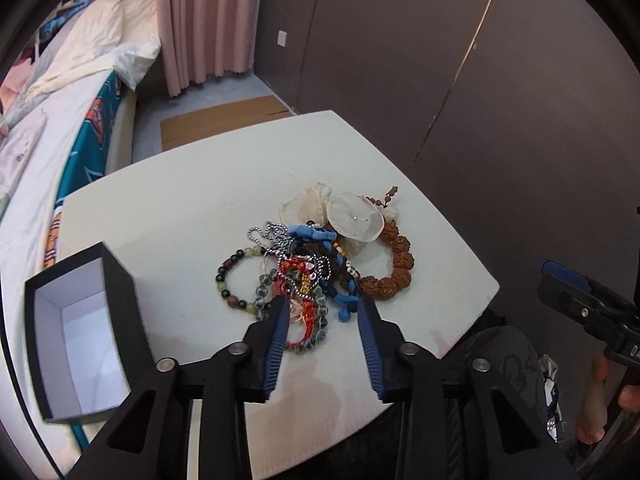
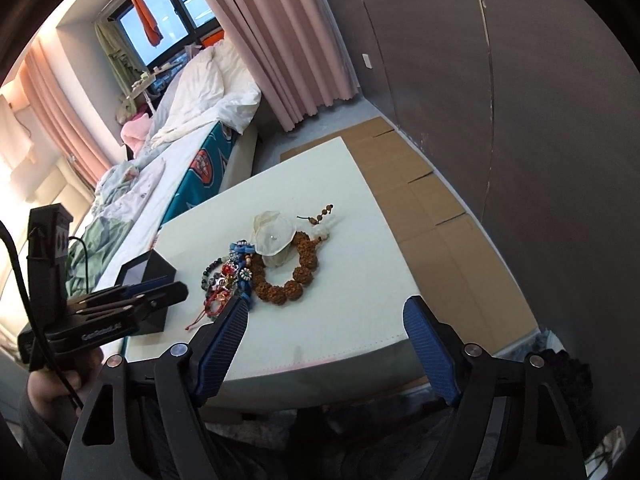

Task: Organize jewelry
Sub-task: 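Reach into the jewelry pile and grasp the red string bracelet with the left gripper, then drop the red bracelet in the box with left gripper while right grasps blue bracelet, then lower the blue beaded bracelet into the black box and open the right gripper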

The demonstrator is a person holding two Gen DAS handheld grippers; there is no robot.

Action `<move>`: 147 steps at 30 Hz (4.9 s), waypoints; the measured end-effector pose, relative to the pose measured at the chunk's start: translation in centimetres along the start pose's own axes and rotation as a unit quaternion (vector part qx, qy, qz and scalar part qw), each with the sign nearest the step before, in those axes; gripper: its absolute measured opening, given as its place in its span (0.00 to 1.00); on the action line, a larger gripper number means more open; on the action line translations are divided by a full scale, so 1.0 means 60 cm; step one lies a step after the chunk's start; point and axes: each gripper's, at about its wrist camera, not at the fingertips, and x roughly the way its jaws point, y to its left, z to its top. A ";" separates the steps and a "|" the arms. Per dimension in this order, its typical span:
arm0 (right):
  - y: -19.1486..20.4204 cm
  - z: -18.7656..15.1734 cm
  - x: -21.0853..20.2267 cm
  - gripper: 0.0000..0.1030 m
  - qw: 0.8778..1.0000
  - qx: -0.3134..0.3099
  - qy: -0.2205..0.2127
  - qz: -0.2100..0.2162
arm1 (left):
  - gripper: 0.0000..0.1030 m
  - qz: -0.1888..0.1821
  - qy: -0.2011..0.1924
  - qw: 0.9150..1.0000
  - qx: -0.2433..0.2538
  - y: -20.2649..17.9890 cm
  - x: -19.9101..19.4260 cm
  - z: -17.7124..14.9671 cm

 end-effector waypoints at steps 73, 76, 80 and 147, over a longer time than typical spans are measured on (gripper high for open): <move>0.157 0.074 0.213 0.09 0.987 -0.082 0.120 0.070 | 0.06 -0.054 -0.123 0.987 -0.089 0.124 -0.206 0.031; 0.155 0.072 0.232 0.46 0.986 -0.080 0.129 0.062 | 0.06 -0.047 -0.126 0.987 -0.093 0.132 -0.216 0.023; 0.155 0.071 0.250 0.50 0.987 -0.072 0.129 0.056 | 0.06 -0.038 -0.131 0.985 -0.105 0.156 -0.228 0.008; 0.255 0.116 -0.042 0.83 0.993 -0.087 0.021 0.072 | 0.87 0.003 -0.141 0.979 -0.148 0.157 -0.301 -0.044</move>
